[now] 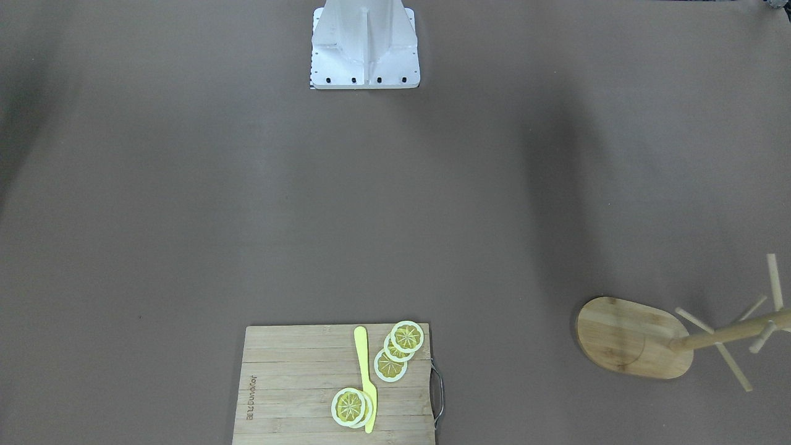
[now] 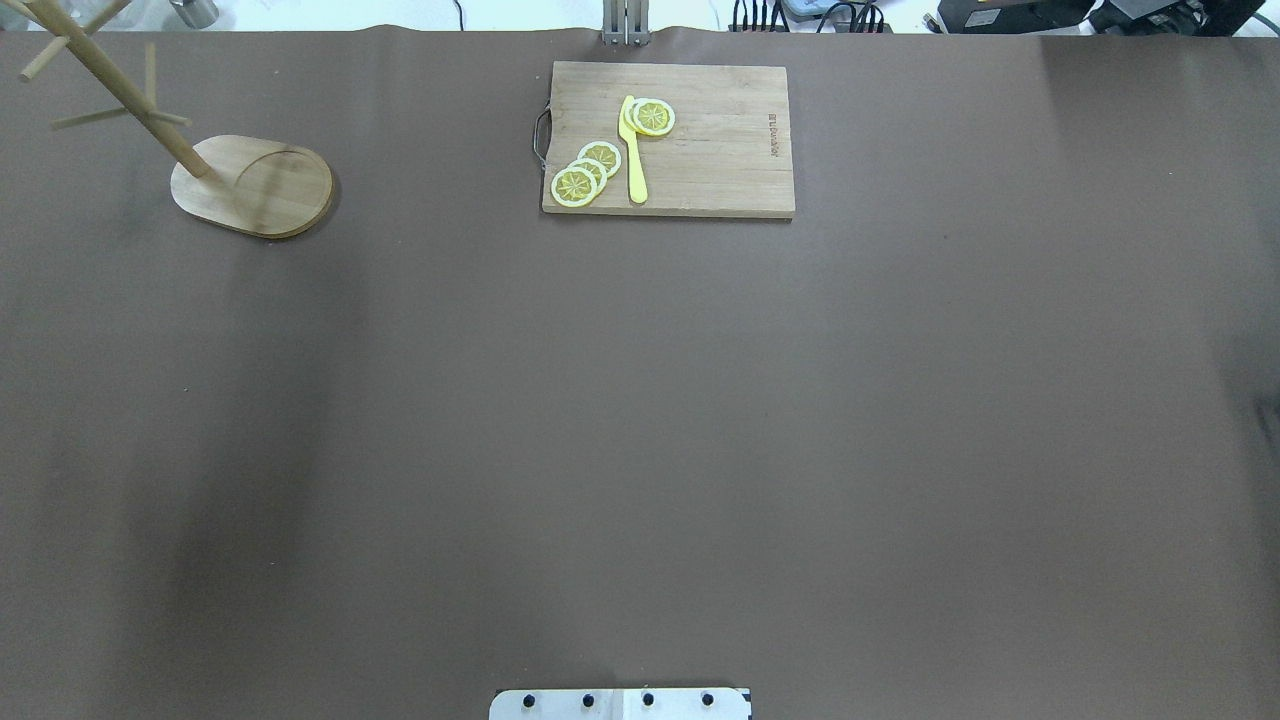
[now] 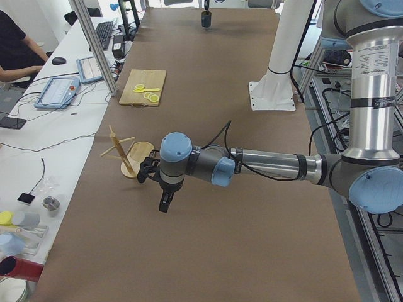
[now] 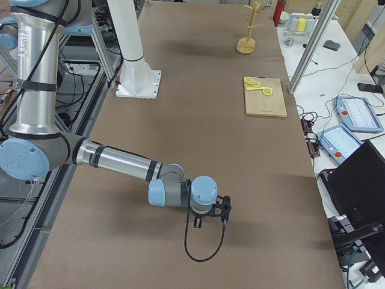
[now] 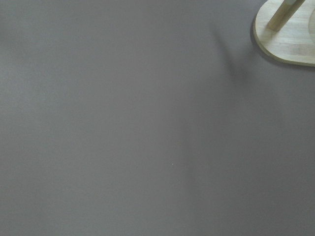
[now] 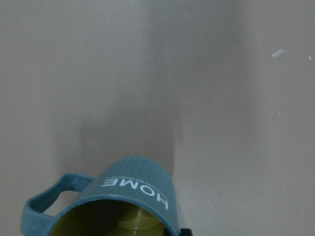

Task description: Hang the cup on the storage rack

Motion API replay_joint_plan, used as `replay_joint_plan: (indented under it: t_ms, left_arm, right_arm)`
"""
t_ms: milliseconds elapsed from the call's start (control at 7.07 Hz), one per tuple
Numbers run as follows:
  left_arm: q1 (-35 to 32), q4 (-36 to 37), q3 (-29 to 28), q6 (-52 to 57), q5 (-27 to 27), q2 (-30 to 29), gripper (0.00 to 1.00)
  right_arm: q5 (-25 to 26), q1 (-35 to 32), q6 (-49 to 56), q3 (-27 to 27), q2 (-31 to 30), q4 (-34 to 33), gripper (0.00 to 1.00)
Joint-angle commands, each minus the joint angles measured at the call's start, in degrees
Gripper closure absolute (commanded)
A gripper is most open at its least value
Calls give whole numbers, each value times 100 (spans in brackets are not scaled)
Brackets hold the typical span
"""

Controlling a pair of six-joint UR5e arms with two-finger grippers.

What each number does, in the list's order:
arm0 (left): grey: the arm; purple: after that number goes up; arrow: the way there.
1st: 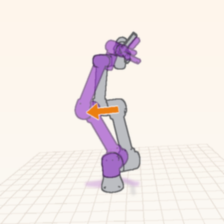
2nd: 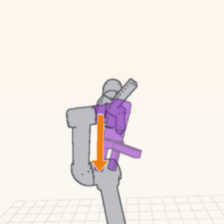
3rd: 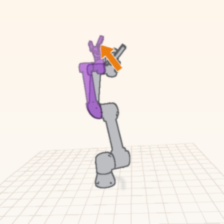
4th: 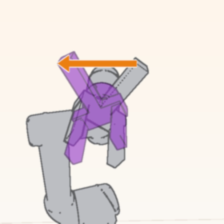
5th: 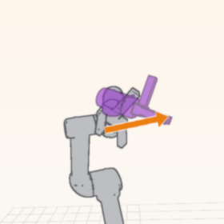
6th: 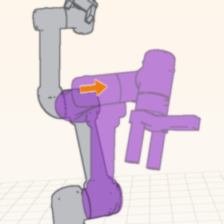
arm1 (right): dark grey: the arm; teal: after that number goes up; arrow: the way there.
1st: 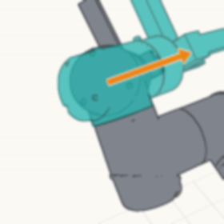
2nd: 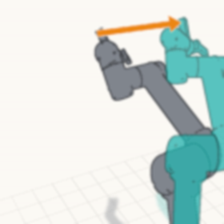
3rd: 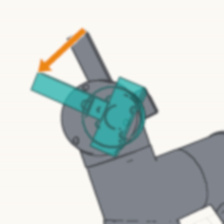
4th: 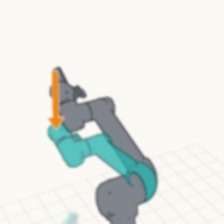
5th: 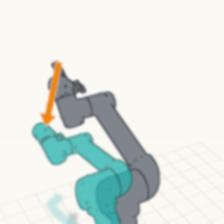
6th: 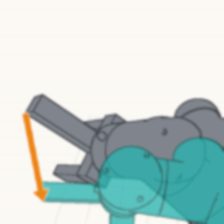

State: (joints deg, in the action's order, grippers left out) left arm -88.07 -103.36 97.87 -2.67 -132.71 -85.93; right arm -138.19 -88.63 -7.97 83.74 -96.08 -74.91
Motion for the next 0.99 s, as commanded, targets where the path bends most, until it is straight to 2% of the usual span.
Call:
replay_joint_plan:
  t_ms: [0, 424, 707, 848]
  left_arm:
    - [0, 0, -22, 4, -9, -11, 1]
    - [0, 0, 30, -14, -18, -20, 2]
    - [0, 0, 66, -40, -26, -20, 1]
    - [0, 0, 75, -49, -166, -2, 1]
  right_arm:
    - [38, -285, -72, 204, 579, 3, 100]
    - [-137, -261, 191, 300, 1930, -24, 100]
    - [-94, 833, 51, 319, 2942, -103, 100]
    - [115, 1448, -646, 345, 3416, -103, 100]
